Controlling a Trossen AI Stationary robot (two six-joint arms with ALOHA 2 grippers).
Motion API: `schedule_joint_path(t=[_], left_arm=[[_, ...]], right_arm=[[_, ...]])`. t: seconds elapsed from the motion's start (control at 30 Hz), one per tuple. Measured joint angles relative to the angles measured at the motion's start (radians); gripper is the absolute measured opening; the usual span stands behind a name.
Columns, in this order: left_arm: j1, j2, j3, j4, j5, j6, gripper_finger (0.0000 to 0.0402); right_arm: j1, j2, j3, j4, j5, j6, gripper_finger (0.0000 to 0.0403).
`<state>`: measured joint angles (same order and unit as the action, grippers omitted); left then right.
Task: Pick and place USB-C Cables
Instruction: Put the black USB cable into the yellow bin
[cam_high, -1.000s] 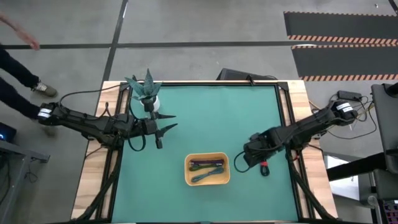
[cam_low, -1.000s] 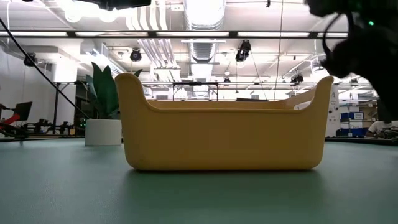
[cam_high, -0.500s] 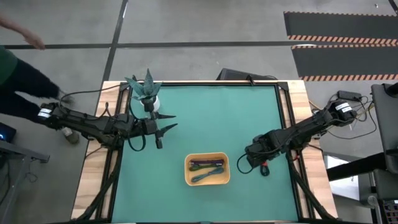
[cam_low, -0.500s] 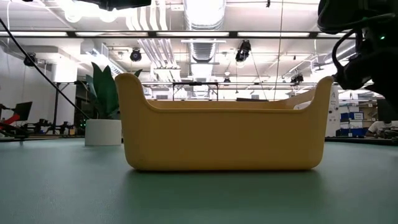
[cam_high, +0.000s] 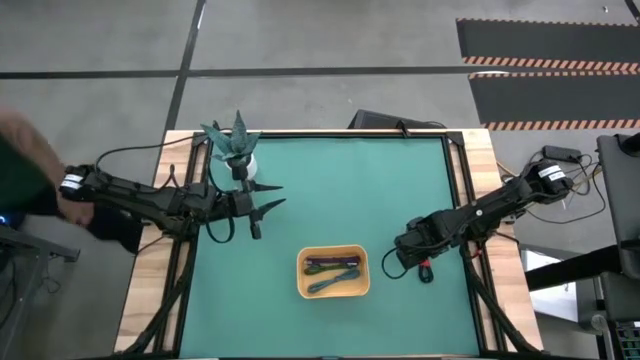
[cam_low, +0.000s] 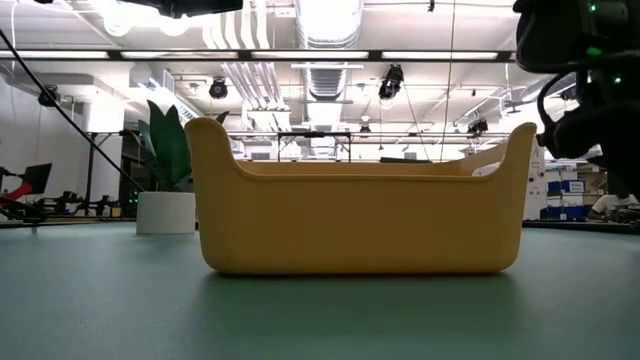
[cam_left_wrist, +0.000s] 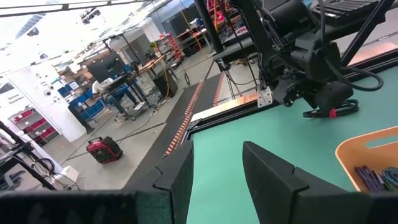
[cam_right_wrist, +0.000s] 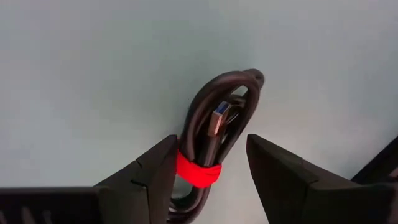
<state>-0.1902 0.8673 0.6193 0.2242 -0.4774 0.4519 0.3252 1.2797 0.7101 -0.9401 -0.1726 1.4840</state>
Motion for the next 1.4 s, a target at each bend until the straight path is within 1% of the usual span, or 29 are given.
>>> schedule_joint_path(t=[0.33, 0.47, 0.67, 0.83, 1.13, 1.33, 1.4], left_arm=[[0.000, 0.000, 0.000, 0.000, 0.000, 0.000, 0.0123], [0.000, 0.000, 0.000, 0.000, 0.000, 0.000, 0.0123], [0.000, 0.000, 0.000, 0.000, 0.000, 0.000, 0.0123], [0.000, 0.000, 0.000, 0.000, 0.000, 0.000, 0.0123], [0.000, 0.000, 0.000, 0.000, 0.000, 0.000, 0.0123], [0.000, 0.000, 0.000, 0.000, 0.000, 0.000, 0.0123], [0.000, 0.000, 0.000, 0.000, 0.000, 0.000, 0.0123]], right_arm=[[0.000, 0.000, -0.038, 0.079, 0.020, 0.004, 0.0179], [0.000, 0.000, -0.048, 0.099, 0.024, 0.010, 0.0159], [0.000, 0.000, -0.050, 0.112, 0.026, 0.010, 0.0118], [0.000, 0.000, -0.050, 0.116, 0.026, 0.010, 0.0099], [0.000, 0.000, -0.050, 0.117, 0.027, 0.006, 0.0096], [0.000, 0.000, -0.048, 0.115, 0.045, -0.033, 0.0095], [0.000, 0.000, -0.037, 0.115, 0.067, -0.050, 0.0095]])
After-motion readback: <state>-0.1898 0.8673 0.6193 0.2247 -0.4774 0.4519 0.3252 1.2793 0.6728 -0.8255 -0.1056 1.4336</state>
